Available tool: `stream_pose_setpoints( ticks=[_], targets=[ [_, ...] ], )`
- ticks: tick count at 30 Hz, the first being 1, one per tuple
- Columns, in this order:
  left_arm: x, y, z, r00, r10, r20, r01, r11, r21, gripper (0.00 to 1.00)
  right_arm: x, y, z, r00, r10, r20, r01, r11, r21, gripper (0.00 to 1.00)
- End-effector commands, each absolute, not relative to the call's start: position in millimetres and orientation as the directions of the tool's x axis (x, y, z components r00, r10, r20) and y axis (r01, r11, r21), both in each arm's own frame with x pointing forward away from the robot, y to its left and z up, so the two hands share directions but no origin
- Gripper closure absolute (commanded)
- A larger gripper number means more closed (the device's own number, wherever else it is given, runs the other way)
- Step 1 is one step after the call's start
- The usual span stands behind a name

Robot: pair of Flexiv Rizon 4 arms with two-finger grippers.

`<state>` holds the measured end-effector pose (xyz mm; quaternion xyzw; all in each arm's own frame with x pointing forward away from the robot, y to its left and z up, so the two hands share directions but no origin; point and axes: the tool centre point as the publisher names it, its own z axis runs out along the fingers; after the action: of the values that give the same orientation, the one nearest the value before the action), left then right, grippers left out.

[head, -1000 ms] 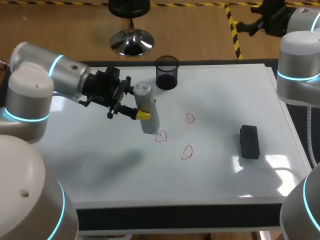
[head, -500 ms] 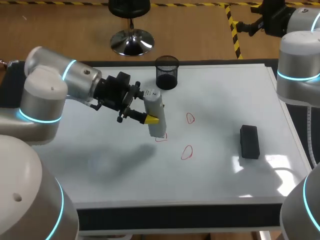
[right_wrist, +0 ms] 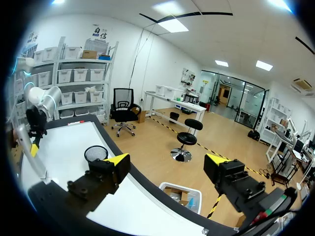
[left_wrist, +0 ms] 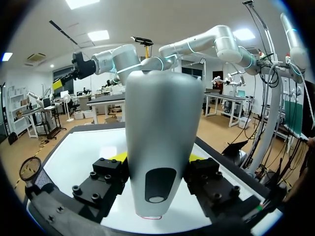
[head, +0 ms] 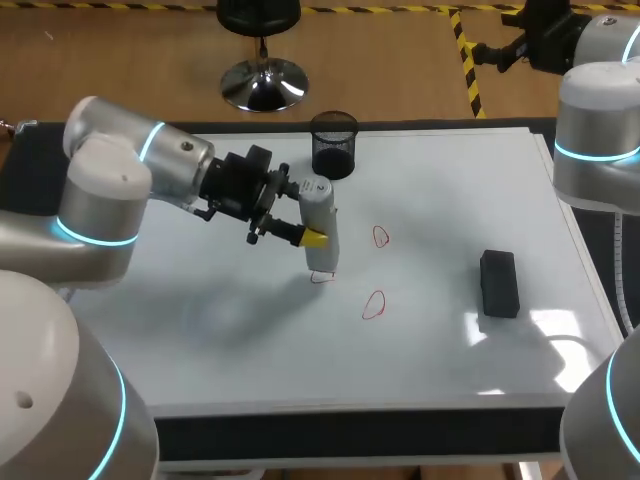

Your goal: Pick up the inspection probe, press it on each red-marked spot on the whiteboard one by one, put down the probe, pick up the eraser, and wipe off all the red marks.

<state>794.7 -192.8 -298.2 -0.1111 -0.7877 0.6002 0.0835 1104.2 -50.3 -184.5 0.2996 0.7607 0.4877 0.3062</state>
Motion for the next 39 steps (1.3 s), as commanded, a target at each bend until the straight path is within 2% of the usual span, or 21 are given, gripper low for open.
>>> stream_pose_setpoints(
  ticks=[1,39],
  targets=[
    [797.9,-191.4,-302.4,-0.961,0.275,-0.004,0.076,0.251,-0.965,1.0,1104.2,-50.3,-184.5,-0.633,0.754,-0.174,0.157,0.345,0.925,0.0],
    [804.2,-195.0,-351.6,-0.965,0.258,0.053,0.039,0.337,-0.941,1.0,1104.2,-50.3,-184.5,-0.633,0.754,-0.174,0.157,0.345,0.925,0.0]
  ],
)
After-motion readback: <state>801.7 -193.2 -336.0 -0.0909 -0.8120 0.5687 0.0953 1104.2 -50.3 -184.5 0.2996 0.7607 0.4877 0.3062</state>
